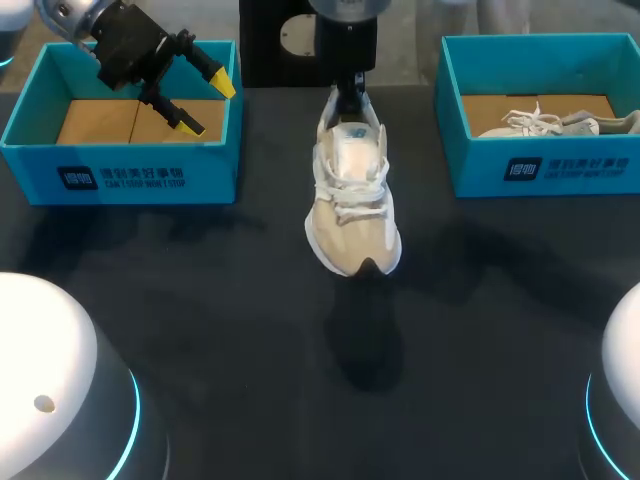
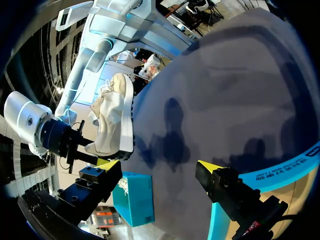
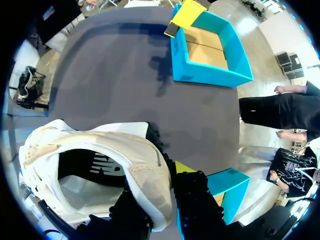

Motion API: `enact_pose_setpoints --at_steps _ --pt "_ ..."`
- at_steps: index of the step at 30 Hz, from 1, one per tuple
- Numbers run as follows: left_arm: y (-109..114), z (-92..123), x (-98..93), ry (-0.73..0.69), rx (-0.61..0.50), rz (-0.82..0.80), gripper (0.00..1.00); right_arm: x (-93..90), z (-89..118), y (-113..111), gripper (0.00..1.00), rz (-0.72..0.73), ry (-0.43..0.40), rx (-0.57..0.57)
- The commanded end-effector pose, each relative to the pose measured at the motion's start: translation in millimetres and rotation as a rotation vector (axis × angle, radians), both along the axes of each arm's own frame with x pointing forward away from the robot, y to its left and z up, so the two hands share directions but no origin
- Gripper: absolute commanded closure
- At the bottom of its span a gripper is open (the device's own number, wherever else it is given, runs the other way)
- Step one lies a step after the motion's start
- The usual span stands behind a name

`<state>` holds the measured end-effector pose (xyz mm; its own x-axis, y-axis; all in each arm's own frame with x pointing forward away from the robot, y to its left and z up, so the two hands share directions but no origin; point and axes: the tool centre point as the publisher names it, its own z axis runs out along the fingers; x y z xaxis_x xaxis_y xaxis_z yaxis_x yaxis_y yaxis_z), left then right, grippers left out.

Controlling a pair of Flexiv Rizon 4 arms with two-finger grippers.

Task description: Take the shoe out of the shoebox, open the shoe tongue, remove and reinsert the insole, then place the shoe into the shoebox

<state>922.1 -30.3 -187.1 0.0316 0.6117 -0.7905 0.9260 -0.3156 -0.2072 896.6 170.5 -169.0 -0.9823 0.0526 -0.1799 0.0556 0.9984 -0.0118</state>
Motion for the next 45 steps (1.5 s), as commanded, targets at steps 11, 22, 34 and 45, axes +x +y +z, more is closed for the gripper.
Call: enact_pose_setpoints --at_steps 11,22,34,45 --pt "0.1 0.5 -1.5 -0.003 0.003 0.002 0.00 37.1 6.2 -52.5 1.00 -0.061 -0.021 -0.060" --pt "0.1 0.5 -1.5 -0.003 0.003 0.002 0.00 81.3 17.9 -111.4 1.00 -0.023 -0.038 -0.060" --pt "0.1 0.5 -1.5 -0.003 0.003 0.002 0.00 132.1 10.9 -177.1 1.00 -0.102 -0.037 -0.080" --pt "0.1 0.5 -1.5 -0.003 0.003 0.002 0.00 170.7 11.3 -222.5 1.00 -0.144 -0.052 -0.078"
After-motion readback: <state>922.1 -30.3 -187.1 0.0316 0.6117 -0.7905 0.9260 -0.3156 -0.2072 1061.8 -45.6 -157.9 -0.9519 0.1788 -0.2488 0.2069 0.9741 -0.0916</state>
